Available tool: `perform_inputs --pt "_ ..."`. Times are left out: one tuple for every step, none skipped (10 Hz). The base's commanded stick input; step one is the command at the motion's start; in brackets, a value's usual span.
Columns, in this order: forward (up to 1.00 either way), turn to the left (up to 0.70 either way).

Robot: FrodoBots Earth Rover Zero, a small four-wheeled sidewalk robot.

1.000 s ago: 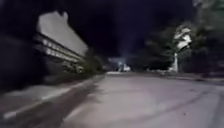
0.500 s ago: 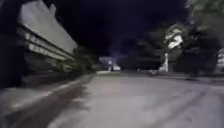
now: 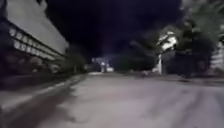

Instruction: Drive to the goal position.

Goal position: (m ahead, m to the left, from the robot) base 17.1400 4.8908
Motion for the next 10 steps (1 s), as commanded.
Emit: perform_inputs --pt "0.70 0.00" --pt "0.70 0.00" --pt "0.70 0.00" --pt "0.70 0.00" --pt "0.70 0.00" --pt "0.70 0.00" --pt "0.70 0.00" --pt "0.70 0.00" --pt "0.70 0.00" --pt "0.70 0.00"
